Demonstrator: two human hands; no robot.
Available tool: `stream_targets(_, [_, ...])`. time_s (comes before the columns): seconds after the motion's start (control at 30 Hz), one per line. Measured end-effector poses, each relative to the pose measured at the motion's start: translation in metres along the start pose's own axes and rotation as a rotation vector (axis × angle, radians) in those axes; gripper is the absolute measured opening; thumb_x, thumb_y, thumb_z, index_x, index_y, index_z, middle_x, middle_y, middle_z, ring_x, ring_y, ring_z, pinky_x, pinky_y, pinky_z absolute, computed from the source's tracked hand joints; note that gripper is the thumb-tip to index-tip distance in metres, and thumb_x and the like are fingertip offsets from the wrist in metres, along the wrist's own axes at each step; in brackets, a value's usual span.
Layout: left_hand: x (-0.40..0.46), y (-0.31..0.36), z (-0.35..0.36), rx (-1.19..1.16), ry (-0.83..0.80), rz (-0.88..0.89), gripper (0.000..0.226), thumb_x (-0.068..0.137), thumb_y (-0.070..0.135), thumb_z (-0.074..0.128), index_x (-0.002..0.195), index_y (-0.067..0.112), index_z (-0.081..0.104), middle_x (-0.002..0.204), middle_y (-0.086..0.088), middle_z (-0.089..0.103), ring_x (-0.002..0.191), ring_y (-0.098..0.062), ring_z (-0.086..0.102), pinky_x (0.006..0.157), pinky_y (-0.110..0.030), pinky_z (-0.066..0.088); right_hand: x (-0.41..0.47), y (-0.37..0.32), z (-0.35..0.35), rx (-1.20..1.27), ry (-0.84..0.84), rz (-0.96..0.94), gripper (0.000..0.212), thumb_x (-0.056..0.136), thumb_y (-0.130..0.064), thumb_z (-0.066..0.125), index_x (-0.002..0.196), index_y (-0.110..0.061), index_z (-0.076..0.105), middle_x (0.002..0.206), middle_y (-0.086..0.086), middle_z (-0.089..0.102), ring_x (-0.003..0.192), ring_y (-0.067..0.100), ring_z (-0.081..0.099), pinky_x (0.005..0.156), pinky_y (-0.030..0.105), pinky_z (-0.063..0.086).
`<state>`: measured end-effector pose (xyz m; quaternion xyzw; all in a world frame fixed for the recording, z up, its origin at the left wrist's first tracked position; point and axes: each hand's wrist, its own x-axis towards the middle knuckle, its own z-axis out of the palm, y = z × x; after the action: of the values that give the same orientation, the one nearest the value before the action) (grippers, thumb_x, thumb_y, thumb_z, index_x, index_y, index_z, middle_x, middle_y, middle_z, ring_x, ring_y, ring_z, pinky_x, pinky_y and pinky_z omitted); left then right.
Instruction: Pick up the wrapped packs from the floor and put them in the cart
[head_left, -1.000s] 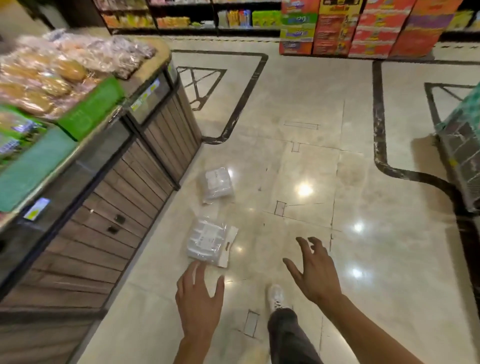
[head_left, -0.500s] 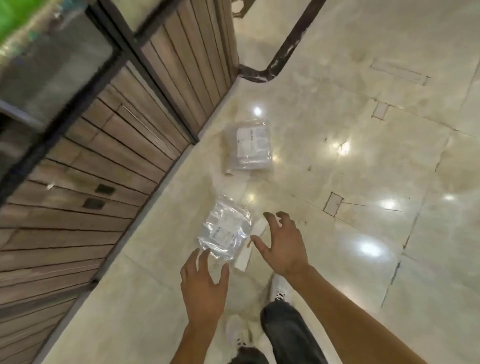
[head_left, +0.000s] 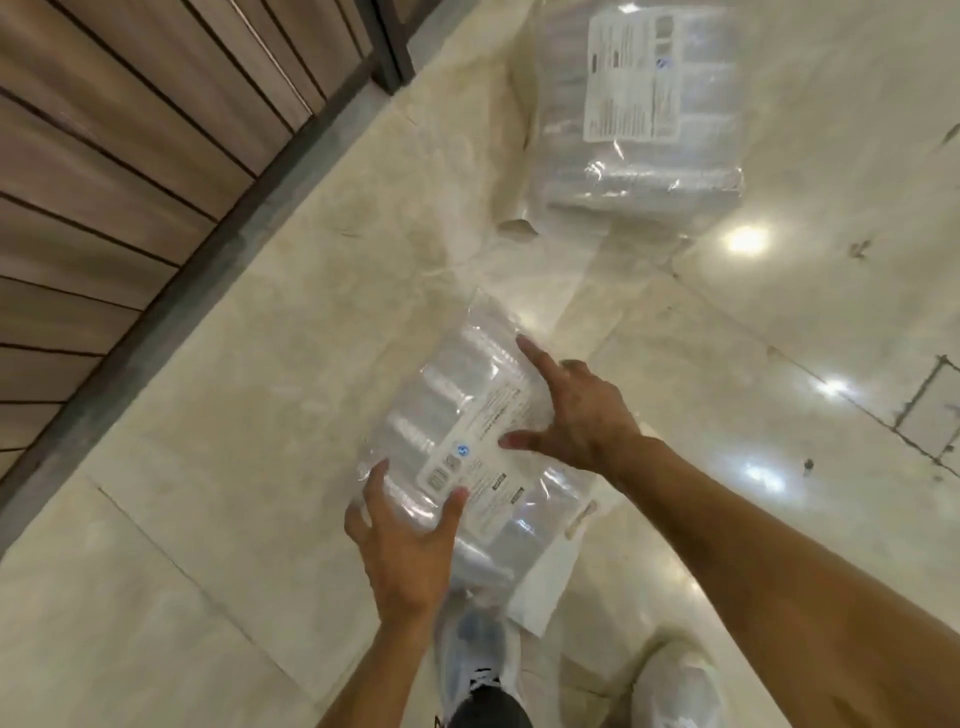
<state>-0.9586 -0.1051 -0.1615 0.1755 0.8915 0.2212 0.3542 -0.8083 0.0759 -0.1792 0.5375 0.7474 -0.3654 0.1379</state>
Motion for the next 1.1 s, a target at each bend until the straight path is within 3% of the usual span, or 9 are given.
stream_targets(0.1, [-0.001, -0.002, 0.003, -0.104, -0.030, 0.080, 0.100, 0.071, 0.045, 0.089, 0.153, 0.036, 0.034, 0.155, -0.007, 0.032, 0.126, 0.017, 0.030, 0.078, 0.008, 0.035, 0.000, -0.001, 0.014, 0.030, 0.065, 0.022, 0.138, 0.049, -0.093, 0.068, 0.157, -0.047, -0.003, 0.120, 0.015, 0.055, 0.102, 0.033, 0.058, 0.091, 0.052, 0.052])
stream_targets(0.23, [-0.022, 0.043, -0.008, -0.125, -0.068, 0.173, 0.100, 0.069, 0.042, 0.091, 0.152, 0.043, 0.036, 0.153, -0.009, 0.028, 0.110, 0.037, 0.025, 0.073, 0.009, 0.034, -0.045, 0.008, -0.015, 0.168, 0.160, 0.137, 0.142, 0.047, -0.095, 0.066, 0.158, -0.043, -0.005, 0.118, 0.014, 0.053, 0.103, 0.032, 0.055, 0.090, 0.051, 0.052])
stream_targets(0.37, [-0.072, 0.131, -0.032, -0.046, -0.171, 0.377, 0.099, 0.064, 0.052, 0.091, 0.146, 0.058, 0.035, 0.155, 0.000, 0.022, 0.134, 0.011, 0.032, 0.085, 0.003, 0.034, -0.135, 0.027, -0.091, 0.358, 0.366, 0.256, 0.138, 0.051, -0.095, 0.065, 0.159, -0.043, -0.004, 0.121, 0.012, 0.052, 0.107, 0.030, 0.052, 0.096, 0.049, 0.049])
stream_targets(0.47, [-0.137, 0.220, -0.054, -0.015, -0.265, 0.519, 0.098, 0.065, 0.051, 0.092, 0.143, 0.063, 0.034, 0.156, 0.010, 0.016, 0.121, 0.032, 0.025, 0.080, 0.011, 0.029, -0.217, 0.032, -0.174, 0.439, 0.507, 0.356, 0.137, 0.052, -0.097, 0.062, 0.160, -0.041, -0.003, 0.124, 0.014, 0.052, 0.114, 0.031, 0.051, 0.100, 0.049, 0.047])
stream_targets(0.53, [-0.195, 0.280, -0.074, -0.005, -0.320, 0.602, 0.098, 0.065, 0.053, 0.092, 0.142, 0.066, 0.033, 0.156, 0.011, 0.016, 0.125, 0.026, 0.027, 0.087, 0.009, 0.027, -0.281, 0.034, -0.241, 0.446, 0.598, 0.402, 0.137, 0.053, -0.097, 0.061, 0.160, -0.040, -0.002, 0.122, 0.015, 0.053, 0.115, 0.032, 0.050, 0.101, 0.049, 0.046])
stream_targets(0.7, [-0.375, 0.424, -0.133, -0.027, -0.467, 0.776, 0.099, 0.064, 0.056, 0.089, 0.141, 0.069, 0.028, 0.159, 0.009, 0.015, 0.136, 0.023, 0.021, 0.101, -0.019, 0.034, -0.477, 0.030, -0.414, 0.351, 0.840, 0.556, 0.136, 0.053, -0.101, 0.055, 0.161, -0.039, 0.000, 0.109, 0.008, 0.057, 0.105, 0.026, 0.051, 0.094, 0.045, 0.048])
stream_targets(0.8, [-0.481, 0.486, -0.169, -0.011, -0.579, 0.925, 0.100, 0.064, 0.059, 0.087, 0.144, 0.066, 0.027, 0.156, 0.014, 0.015, 0.148, -0.003, 0.021, 0.103, -0.029, 0.037, -0.600, 0.019, -0.483, 0.328, 0.980, 0.669, 0.134, 0.054, -0.103, 0.051, 0.162, -0.037, 0.005, 0.104, 0.006, 0.057, 0.101, 0.025, 0.051, 0.089, 0.041, 0.047])
stream_targets(0.97, [-0.624, 0.541, -0.224, 0.055, -0.839, 1.195, 0.102, 0.067, 0.057, 0.087, 0.149, 0.057, 0.027, 0.160, -0.002, 0.017, 0.114, 0.040, 0.006, 0.101, -0.026, 0.035, -0.784, -0.022, -0.525, 0.326, 1.193, 0.925, 0.138, 0.052, -0.103, 0.052, 0.162, -0.036, 0.004, 0.105, 0.009, 0.059, 0.101, 0.027, 0.053, 0.087, 0.043, 0.048])
stream_targets(1.1, [-0.724, 0.537, -0.260, 0.092, -1.061, 1.396, 0.103, 0.063, 0.064, 0.084, 0.149, 0.058, 0.028, 0.161, 0.001, 0.014, 0.144, -0.009, 0.026, 0.104, -0.028, 0.033, -0.908, -0.068, -0.501, 0.332, 1.373, 1.144, 0.137, 0.051, -0.103, 0.052, 0.161, -0.038, 0.001, 0.113, 0.010, 0.059, 0.105, 0.027, 0.051, 0.090, 0.043, 0.047])
